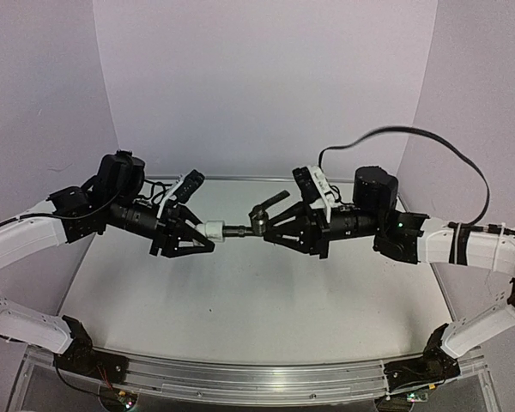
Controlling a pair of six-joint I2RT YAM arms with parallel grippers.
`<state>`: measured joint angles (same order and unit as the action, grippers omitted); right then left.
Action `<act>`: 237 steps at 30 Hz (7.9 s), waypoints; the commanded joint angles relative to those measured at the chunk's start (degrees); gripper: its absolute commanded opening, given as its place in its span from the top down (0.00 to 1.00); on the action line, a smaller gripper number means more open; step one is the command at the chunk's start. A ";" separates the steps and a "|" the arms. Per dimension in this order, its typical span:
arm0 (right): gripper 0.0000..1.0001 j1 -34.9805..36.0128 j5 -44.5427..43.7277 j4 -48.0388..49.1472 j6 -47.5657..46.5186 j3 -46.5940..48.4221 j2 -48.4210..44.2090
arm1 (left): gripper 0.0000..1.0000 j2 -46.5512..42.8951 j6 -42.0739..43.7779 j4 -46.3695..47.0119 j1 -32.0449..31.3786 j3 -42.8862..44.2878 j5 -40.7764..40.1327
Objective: Install the water faucets
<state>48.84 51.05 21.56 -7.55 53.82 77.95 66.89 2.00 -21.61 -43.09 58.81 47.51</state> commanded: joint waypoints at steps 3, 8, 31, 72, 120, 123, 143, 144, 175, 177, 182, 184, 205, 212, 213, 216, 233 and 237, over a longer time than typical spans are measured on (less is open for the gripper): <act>1.00 -0.44 -5.97 1.07 57.31 7.57 8.16 | 1.00 0.85 21.03 13.30 -0.39 1.88 -44.07; 1.00 -3.17 2.80 1.16 77.44 12.09 13.93 | 1.00 2.76 24.74 10.58 -0.42 2.23 -44.77; 0.02 -7.18 -1.07 -14.90 -24.69 -0.28 -10.98 | 1.00 -0.18 -9.52 2.47 1.07 4.21 -5.00; 0.93 -6.74 13.05 0.07 74.04 19.83 23.11 | 1.00 5.58 23.81 1.02 0.10 7.65 -31.72; 0.13 -1.08 -4.32 -14.19 -52.11 2.71 -8.18 | 1.00 9.12 -10.18 1.24 1.26 6.35 17.73; 0.23 -0.14 -2.17 -14.17 -52.65 3.72 -6.86 | 1.00 10.22 -10.09 1.22 1.34 7.43 18.04; 1.00 -3.28 -6.84 6.22 31.10 8.63 11.45 | 1.00 5.75 3.11 10.60 1.77 6.49 -27.83; 1.00 -4.32 -6.75 6.26 38.73 9.12 12.86 | 1.00 5.65 3.21 12.13 1.78 5.84 -30.08; 0.02 0.90 -14.41 -11.05 -38.38 -0.10 -6.60 | 1.00 11.50 -11.62 2.09 2.70 6.86 10.55; 0.04 0.93 -12.17 -12.13 -40.72 0.88 -5.24 | 1.00 11.23 -11.62 2.09 2.65 6.76 10.26; 0.24 0.91 -15.85 -10.13 -42.28 2.64 -0.62 | 1.00 11.77 -12.11 1.90 2.62 6.66 11.74; 0.32 0.91 -15.45 -7.68 -40.68 2.44 0.16 | 1.00 11.65 -11.98 1.91 2.66 6.52 11.65; 0.86 -6.85 17.93 -5.02 34.61 14.08 16.56 | 1.00 8.47 18.16 -0.63 0.67 8.14 -26.21; 0.51 -9.92 21.98 -6.23 51.19 19.29 20.21 | 1.00 2.22 19.91 -1.42 0.04 3.36 -23.05; 0.39 -10.70 18.18 -6.30 49.31 17.60 18.04 | 1.00 1.82 18.54 -1.42 0.06 2.86 -22.03; 0.11 -12.91 5.99 -11.03 37.91 14.65 11.81 | 1.00 0.62 14.47 -1.57 0.10 1.71 -18.20; 0.07 -1.82 -7.10 -13.88 -54.65 -3.72 -15.02 | 1.00 4.53 -0.12 -2.76 3.45 4.20 6.80; 0.17 -0.05 -6.71 -18.07 -60.15 -0.08 -11.60 | 1.00 5.33 -0.59 -2.74 3.58 5.05 8.00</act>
<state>47.64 45.41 3.84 -56.07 50.11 63.79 72.36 2.79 -27.14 -39.81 58.92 50.26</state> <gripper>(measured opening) 0.853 0.364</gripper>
